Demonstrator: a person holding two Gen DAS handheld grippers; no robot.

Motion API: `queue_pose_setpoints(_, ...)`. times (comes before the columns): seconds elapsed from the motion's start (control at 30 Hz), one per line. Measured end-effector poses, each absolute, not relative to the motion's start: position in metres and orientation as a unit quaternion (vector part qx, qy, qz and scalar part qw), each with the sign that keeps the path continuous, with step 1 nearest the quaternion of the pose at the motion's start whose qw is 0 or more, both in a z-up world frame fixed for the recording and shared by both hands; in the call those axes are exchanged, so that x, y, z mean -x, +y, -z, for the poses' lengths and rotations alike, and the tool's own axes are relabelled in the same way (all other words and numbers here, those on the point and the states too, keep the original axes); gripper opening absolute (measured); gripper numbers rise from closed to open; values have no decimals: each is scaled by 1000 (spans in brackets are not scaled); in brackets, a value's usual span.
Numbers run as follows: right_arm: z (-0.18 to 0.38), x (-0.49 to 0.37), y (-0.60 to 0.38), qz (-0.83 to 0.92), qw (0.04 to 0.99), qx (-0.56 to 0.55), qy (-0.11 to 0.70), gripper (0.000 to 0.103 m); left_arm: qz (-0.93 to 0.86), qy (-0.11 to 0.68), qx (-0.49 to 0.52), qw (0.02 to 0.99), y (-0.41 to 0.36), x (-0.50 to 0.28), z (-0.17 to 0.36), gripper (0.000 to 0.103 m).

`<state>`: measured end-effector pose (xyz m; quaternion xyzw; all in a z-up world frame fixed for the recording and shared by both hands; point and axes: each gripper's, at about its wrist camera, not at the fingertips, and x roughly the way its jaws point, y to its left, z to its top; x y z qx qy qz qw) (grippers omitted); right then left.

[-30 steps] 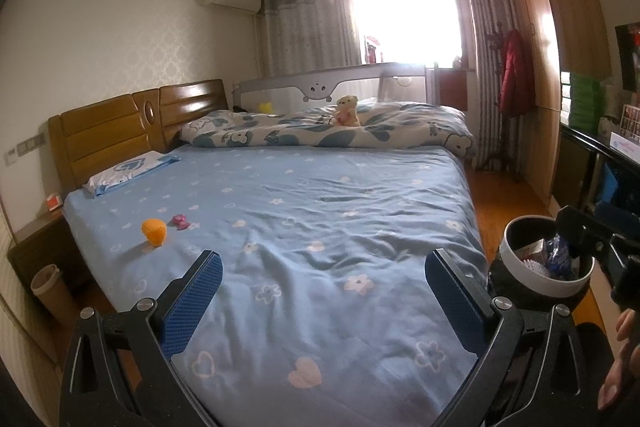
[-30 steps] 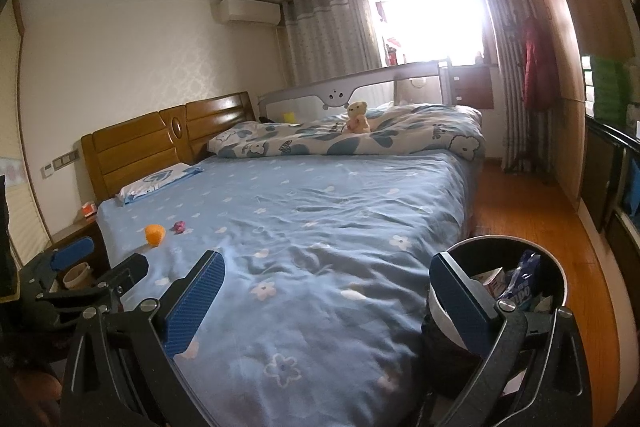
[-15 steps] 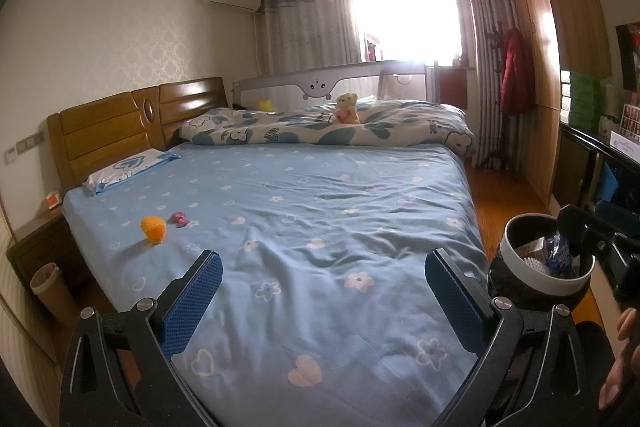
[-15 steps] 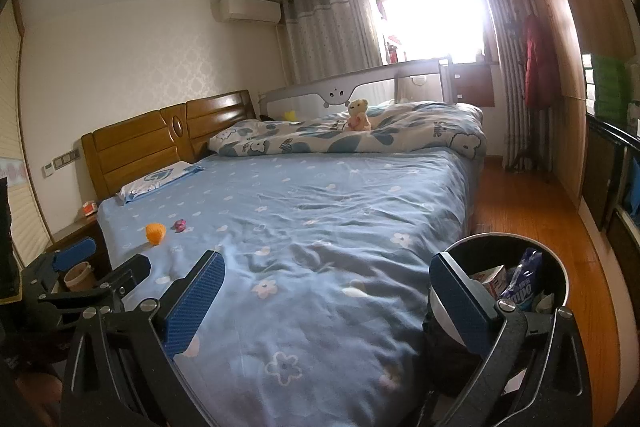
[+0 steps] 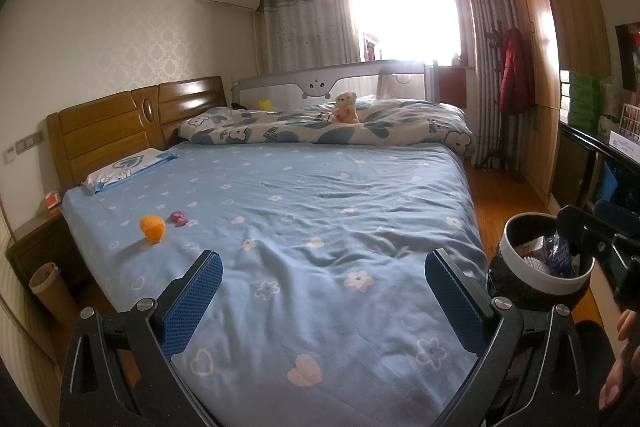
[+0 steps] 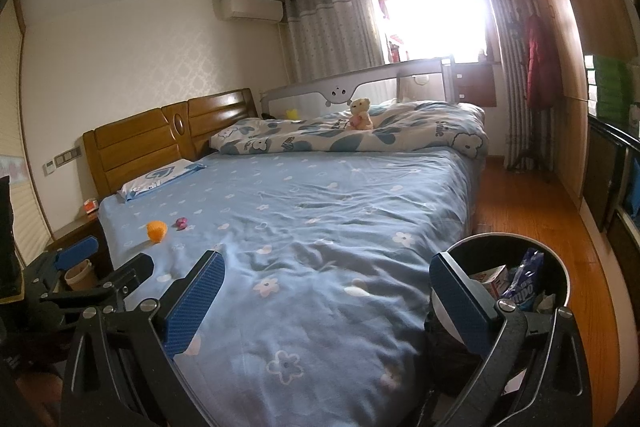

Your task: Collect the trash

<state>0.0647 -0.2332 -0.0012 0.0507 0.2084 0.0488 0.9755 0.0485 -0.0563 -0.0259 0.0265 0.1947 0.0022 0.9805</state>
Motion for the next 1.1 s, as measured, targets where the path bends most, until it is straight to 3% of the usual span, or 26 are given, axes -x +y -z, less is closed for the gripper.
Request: queue_pose_setpoints(1.1, 5, -65, -229, -53, 975, -48, 212, 103, -1, 197, -27, 980, -57, -50, 28, 102)
